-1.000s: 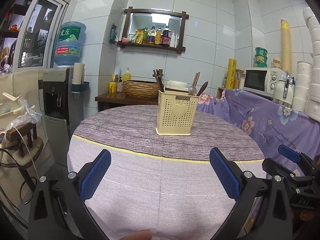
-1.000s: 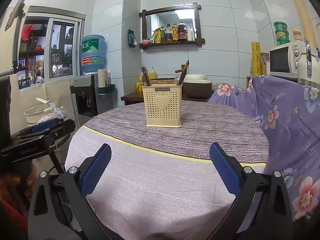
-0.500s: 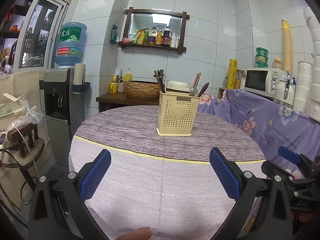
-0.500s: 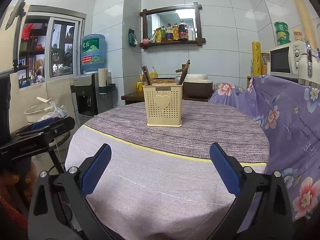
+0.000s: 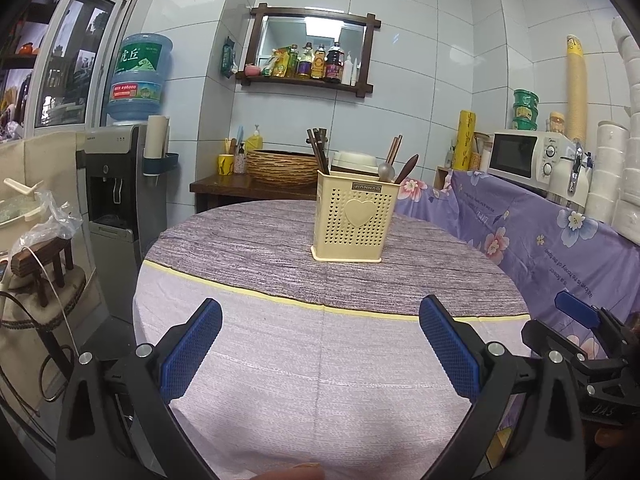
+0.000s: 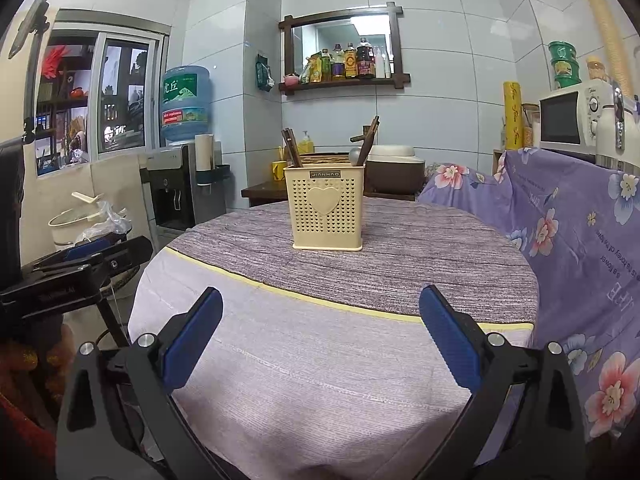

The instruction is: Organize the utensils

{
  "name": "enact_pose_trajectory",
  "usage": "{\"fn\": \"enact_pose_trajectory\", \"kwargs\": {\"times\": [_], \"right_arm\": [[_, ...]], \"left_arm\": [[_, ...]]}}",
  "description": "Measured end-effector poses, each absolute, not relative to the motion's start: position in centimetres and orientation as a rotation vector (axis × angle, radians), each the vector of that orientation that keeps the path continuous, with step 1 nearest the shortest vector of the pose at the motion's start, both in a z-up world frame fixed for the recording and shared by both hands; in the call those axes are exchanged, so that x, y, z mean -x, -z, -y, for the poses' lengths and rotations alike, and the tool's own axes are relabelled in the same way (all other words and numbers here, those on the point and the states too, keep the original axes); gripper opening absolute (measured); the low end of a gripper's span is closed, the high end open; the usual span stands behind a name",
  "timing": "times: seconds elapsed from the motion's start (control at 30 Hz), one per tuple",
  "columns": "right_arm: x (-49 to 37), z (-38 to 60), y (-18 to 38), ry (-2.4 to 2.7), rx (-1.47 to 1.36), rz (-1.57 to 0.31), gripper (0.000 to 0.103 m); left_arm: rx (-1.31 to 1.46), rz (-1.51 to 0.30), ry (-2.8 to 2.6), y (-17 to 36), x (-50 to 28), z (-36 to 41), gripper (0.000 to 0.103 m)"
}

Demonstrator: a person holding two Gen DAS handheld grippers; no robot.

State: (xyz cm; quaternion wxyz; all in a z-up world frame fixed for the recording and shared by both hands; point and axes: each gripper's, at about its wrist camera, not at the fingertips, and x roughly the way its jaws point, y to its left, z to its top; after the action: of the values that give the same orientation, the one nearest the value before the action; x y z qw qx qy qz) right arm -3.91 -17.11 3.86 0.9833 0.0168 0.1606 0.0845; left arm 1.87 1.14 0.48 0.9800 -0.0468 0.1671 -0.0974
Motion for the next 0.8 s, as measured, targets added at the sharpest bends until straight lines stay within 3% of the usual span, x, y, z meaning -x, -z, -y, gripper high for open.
{"fn": "enact_pose_trajectory", "kwargs": {"times": [0.8], "right_arm": [[3.30, 16.73, -3.67, -0.175, -0.030, -0.340, 0.097]], "left_arm": [[0.070, -0.348, 0.177, -0.42, -1.97, -0.57, 0.098]]}}
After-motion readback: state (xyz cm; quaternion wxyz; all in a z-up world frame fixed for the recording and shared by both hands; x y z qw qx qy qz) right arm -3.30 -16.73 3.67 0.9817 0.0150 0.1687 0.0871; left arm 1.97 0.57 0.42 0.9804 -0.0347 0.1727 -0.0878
